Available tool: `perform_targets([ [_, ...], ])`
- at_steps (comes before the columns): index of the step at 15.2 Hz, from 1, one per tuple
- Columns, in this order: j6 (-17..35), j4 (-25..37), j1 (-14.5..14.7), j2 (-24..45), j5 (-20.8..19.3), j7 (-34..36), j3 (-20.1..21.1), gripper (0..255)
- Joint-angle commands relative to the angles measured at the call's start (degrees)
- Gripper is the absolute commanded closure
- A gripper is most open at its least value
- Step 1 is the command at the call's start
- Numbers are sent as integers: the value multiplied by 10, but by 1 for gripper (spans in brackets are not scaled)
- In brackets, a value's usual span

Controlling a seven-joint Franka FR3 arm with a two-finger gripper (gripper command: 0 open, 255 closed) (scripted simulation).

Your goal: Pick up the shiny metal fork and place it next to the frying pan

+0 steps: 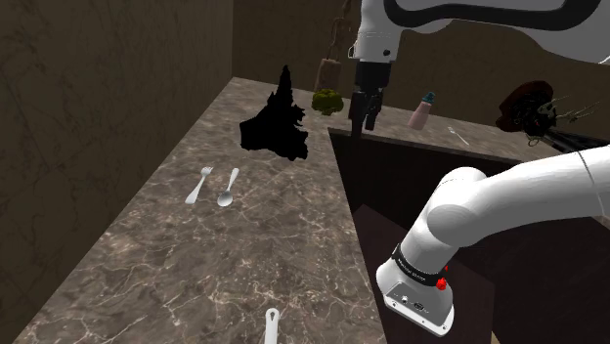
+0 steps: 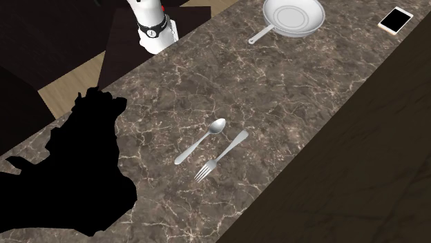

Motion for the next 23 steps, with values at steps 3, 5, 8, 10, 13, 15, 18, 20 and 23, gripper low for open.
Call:
perform_targets([
  [3, 27, -5, 0, 18, 23, 44, 24, 0],
  [5, 56, -7, 0, 40, 44, 87, 49, 0],
  [8, 100, -3, -1, 80, 72, 150, 84, 0],
  [10, 130, 4, -3, 111, 86, 191, 107, 0],
  [13, 175, 21, -7, 164, 101, 252, 139, 0],
  [15, 205, 37, -10, 202, 106, 294, 158, 0],
  [18, 247, 66, -16, 263, 105, 356, 186, 0],
  [20, 272, 90, -19, 306, 99, 399, 201, 0],
  [23, 307, 130, -23, 374, 80, 465, 220, 0],
])
